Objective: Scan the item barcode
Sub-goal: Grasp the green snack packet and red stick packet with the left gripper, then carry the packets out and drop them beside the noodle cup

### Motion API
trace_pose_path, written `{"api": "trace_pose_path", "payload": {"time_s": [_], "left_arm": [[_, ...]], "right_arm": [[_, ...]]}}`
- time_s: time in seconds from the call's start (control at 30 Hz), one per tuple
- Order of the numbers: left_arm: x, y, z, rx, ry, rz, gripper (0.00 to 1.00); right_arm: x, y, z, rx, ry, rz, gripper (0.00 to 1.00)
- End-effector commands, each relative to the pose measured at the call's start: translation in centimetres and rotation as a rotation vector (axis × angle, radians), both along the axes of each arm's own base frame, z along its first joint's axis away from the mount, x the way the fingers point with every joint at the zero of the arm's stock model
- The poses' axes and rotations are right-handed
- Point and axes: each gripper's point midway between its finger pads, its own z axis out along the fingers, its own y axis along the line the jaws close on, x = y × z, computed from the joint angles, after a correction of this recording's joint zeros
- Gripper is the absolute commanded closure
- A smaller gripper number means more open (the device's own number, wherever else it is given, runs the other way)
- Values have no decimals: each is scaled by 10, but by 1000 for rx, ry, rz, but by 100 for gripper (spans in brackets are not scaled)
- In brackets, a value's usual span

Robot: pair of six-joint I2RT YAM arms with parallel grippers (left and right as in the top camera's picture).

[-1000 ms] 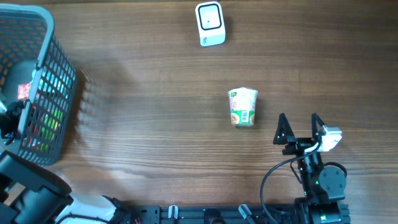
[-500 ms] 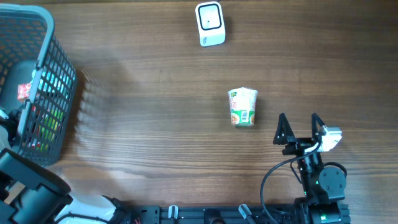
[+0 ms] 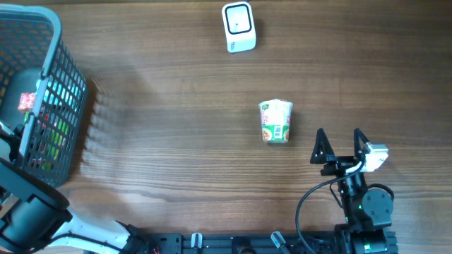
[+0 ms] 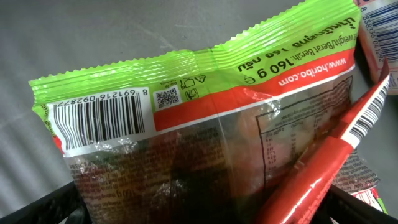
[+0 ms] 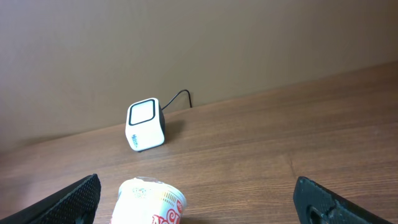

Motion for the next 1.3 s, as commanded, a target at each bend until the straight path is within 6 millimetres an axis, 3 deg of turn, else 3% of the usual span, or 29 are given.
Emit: {"api": "trace_pose_path", "payload": {"time_s": [0.0,0.17,0.2,0.23,0.27,0.3,0.33,0.47,0.53,0.73,0.87,0.97,1.03,1.1,1.17,1.27], "left_arm": [[-10,-12,-32,-84,49,14,0],[-7,-21,-47,-144,42,3,0],[-7,-22,-49,-148,45,3,5],[-7,-22,-50,-151,46,3,27],[-7,-22,-51,-153,47,3,67],[-6,-23,-51,-160,39,1,88],[-3,-24,-50,-163,24,-3,96],[8,-27,-45,-186,-37,-20,96],[19,-21,-15,-175,-84,-18,96],[44,11,145,-20,-262,71,96],[43,10,249,54,-337,76,96],[42,-4,307,84,-422,67,96],[48,-19,333,64,-496,41,96],[60,-47,350,-13,-574,-36,96],[68,-72,346,-78,-562,-86,96],[87,-134,339,-165,-508,-215,96]], "right_arm": [[0,1,3,8,-11,6,0],[0,1,2,8,-11,6,0],[0,1,3,8,-11,6,0],[0,1,2,8,-11,6,0],[0,1,3,8,-11,6,0],[0,1,2,8,-11,6,0],[0,1,2,8,-11,6,0],[0,1,2,8,-11,6,0],[0,1,2,8,-11,6,0],[0,1,3,8,-11,6,0],[0,1,2,8,-11,6,0],[0,1,3,8,-11,6,0],[0,1,3,8,-11,6,0],[0,1,2,8,-11,6,0],[0,1,3,8,-11,6,0],[0,1,2,8,-11,6,0]]}}
